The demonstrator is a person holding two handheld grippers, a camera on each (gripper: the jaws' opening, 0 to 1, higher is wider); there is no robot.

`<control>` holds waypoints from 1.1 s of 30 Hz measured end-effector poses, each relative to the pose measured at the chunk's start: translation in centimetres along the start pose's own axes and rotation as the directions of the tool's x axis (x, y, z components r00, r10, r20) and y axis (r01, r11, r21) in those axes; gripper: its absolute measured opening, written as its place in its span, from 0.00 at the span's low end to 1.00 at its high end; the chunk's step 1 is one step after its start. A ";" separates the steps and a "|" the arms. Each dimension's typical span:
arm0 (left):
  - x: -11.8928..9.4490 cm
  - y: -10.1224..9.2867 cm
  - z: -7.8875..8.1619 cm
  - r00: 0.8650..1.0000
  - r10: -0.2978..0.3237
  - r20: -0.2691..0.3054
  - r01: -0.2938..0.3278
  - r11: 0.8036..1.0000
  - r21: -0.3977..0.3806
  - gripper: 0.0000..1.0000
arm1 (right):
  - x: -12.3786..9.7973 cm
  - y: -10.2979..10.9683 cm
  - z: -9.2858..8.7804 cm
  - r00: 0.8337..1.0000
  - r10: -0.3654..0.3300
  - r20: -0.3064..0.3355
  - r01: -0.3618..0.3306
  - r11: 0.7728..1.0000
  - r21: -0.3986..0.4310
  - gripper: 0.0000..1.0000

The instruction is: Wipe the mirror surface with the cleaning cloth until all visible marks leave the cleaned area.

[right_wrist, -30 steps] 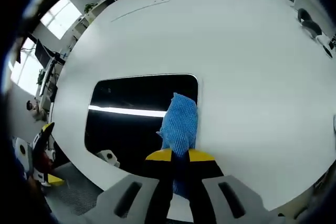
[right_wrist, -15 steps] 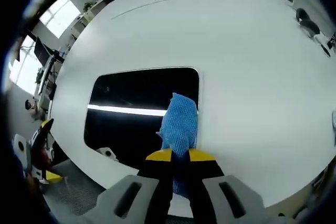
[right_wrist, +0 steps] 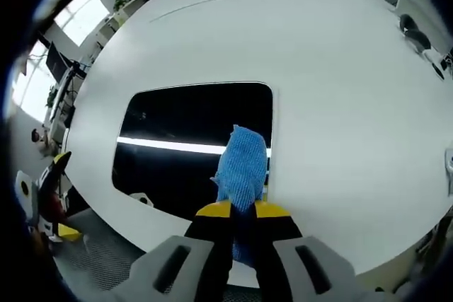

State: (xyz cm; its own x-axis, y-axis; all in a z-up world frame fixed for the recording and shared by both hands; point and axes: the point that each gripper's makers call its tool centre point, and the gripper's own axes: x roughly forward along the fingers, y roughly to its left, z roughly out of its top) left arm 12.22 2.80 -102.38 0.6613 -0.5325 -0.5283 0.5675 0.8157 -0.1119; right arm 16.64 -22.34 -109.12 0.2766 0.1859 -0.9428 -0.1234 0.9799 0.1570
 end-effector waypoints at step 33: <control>0.0 0.1 0.0 1.000 -0.005 0.009 0.005 1.000 -0.011 0.99 | 0.5 4.7 0.5 0.999 0.041 -0.008 -0.041 0.999 -0.003 0.03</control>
State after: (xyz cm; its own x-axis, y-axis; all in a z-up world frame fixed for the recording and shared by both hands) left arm 12.25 2.88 -102.36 0.6632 -0.5385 -0.5198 0.5654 0.8155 -0.1235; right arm 16.65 -17.60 -108.66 0.2639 0.2256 -0.9378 -0.1377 0.9711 0.1949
